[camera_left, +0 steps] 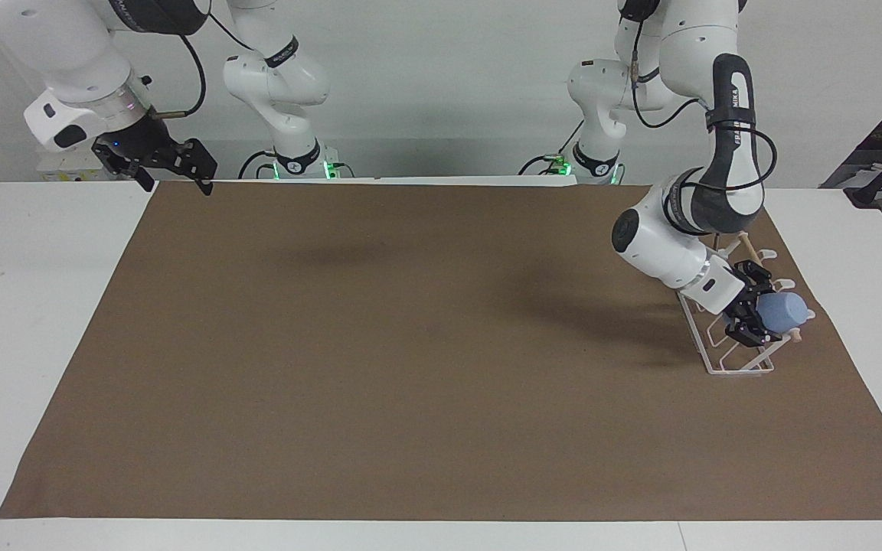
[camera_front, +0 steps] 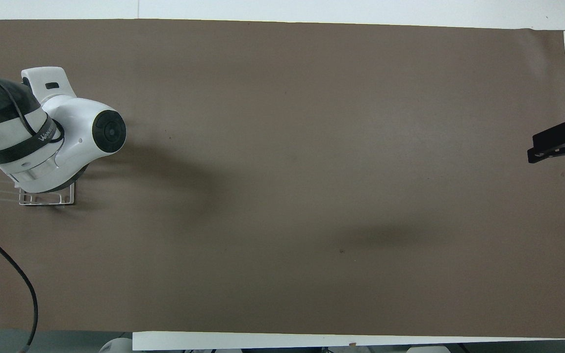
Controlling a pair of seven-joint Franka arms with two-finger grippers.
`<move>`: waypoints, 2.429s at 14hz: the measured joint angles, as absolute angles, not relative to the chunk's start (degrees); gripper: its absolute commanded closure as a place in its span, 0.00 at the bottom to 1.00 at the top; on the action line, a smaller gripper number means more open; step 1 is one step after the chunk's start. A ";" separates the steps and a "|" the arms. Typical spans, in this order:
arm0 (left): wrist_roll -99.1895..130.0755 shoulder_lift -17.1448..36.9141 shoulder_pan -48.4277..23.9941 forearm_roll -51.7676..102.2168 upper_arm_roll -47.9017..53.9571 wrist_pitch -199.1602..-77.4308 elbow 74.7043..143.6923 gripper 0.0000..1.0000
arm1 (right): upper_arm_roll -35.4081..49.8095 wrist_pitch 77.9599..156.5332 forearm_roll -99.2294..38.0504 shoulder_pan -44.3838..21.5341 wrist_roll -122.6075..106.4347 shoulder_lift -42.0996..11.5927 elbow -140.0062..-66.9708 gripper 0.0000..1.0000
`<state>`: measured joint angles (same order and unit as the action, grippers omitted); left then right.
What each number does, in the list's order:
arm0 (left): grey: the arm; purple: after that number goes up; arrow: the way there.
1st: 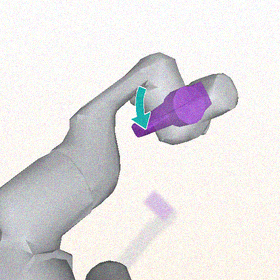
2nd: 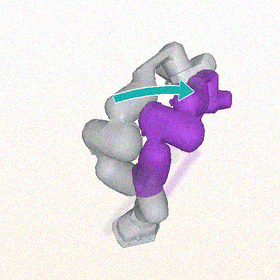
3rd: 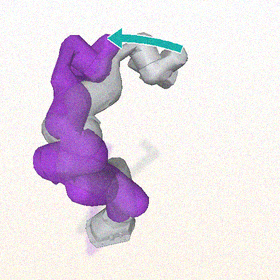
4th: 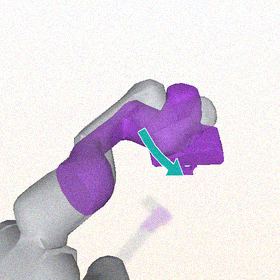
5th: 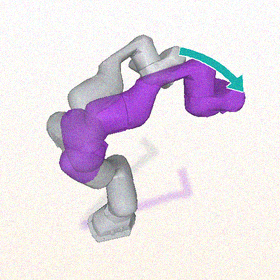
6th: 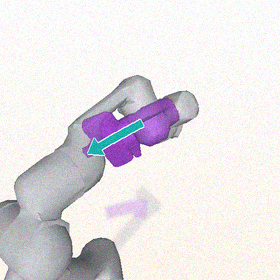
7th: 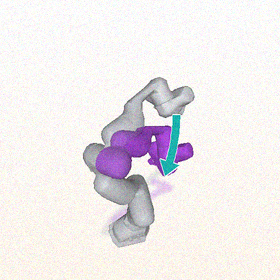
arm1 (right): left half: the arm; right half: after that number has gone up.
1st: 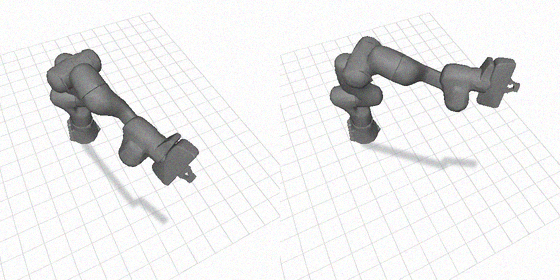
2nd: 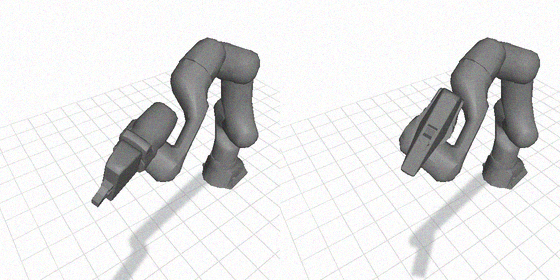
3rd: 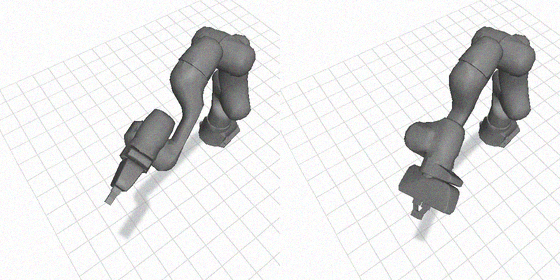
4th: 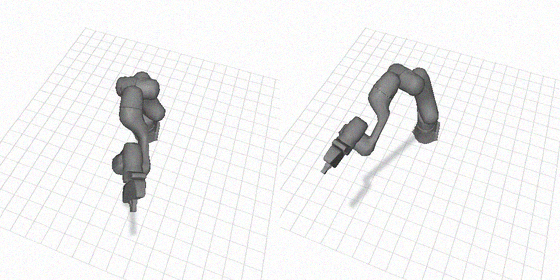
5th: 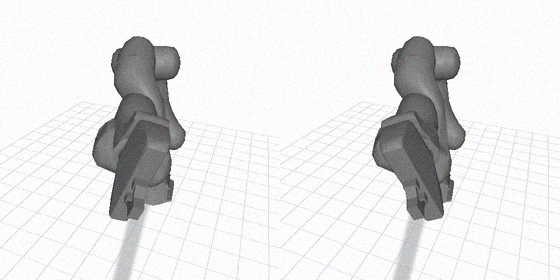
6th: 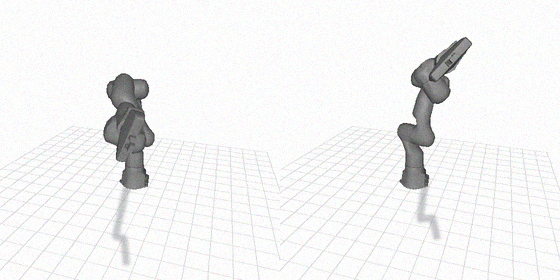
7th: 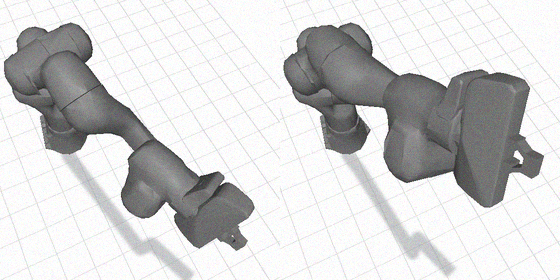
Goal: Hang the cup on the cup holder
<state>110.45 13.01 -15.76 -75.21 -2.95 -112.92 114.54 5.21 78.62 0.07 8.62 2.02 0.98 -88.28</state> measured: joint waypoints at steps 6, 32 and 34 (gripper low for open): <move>107.30 12.74 -15.72 -68.76 -2.98 -112.51 109.83 0.00 | 5.21 78.62 0.07 8.62 1.99 0.98 -88.28 0.01; 2.04 4.99 -7.76 -5.07 -3.49 -81.41 83.51 0.00 | 5.21 78.62 0.07 8.63 1.86 1.03 -88.30 0.01; 0.92 4.34 -7.90 -4.55 -3.02 -81.39 83.49 0.00 | 5.24 78.62 0.07 8.62 1.86 1.03 -88.31 0.01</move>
